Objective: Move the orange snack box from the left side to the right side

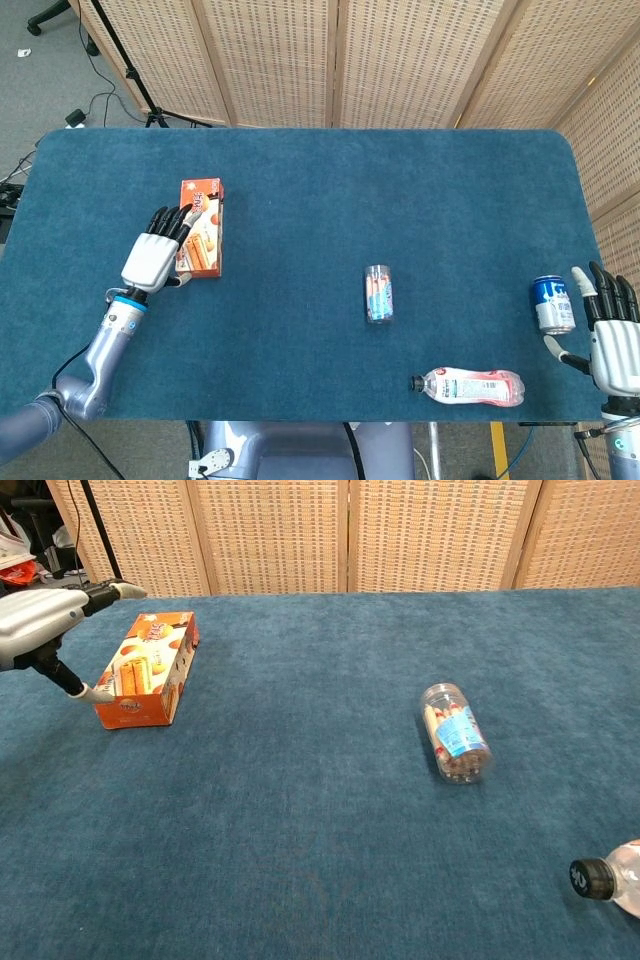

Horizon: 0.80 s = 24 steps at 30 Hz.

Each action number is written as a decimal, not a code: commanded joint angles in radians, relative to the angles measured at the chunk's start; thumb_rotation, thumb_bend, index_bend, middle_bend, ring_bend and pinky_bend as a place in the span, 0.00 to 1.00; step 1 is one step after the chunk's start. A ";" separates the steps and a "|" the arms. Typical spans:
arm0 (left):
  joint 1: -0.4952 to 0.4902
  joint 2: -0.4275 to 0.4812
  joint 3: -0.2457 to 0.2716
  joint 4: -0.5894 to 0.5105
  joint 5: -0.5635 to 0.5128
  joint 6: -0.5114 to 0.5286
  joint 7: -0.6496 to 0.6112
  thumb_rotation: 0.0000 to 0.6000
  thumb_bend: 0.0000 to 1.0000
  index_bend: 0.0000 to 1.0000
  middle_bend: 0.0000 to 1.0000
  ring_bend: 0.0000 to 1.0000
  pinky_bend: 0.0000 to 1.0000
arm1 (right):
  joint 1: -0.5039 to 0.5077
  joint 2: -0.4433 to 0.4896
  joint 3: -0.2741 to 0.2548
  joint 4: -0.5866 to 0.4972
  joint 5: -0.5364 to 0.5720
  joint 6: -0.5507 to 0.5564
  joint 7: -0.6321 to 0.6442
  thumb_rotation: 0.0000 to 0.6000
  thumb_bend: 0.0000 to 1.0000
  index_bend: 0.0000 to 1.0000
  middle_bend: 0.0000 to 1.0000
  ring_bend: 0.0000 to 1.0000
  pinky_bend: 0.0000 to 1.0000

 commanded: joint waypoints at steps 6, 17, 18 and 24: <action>0.125 0.305 0.013 -0.323 -0.131 -0.032 -0.279 1.00 0.00 0.00 0.00 0.00 0.00 | -0.008 0.006 -0.019 -0.011 -0.046 0.028 -0.020 1.00 0.00 0.00 0.00 0.00 0.00; 0.061 0.444 -0.043 -0.288 -0.227 -0.427 -0.947 1.00 0.45 0.00 0.00 0.00 0.00 | 0.000 0.007 -0.025 -0.022 -0.056 0.013 -0.028 1.00 0.00 0.00 0.00 0.00 0.00; 0.051 0.442 -0.061 -0.279 -0.223 -0.473 -1.060 1.00 0.60 0.00 0.00 0.00 0.00 | 0.002 0.006 -0.025 -0.023 -0.055 0.010 -0.029 1.00 0.00 0.00 0.00 0.00 0.00; 0.003 0.380 -0.063 -0.170 -0.164 -0.524 -1.188 1.00 1.00 0.00 0.00 0.00 0.00 | 0.008 0.002 -0.022 -0.021 -0.046 -0.004 -0.035 1.00 0.00 0.00 0.00 0.00 0.00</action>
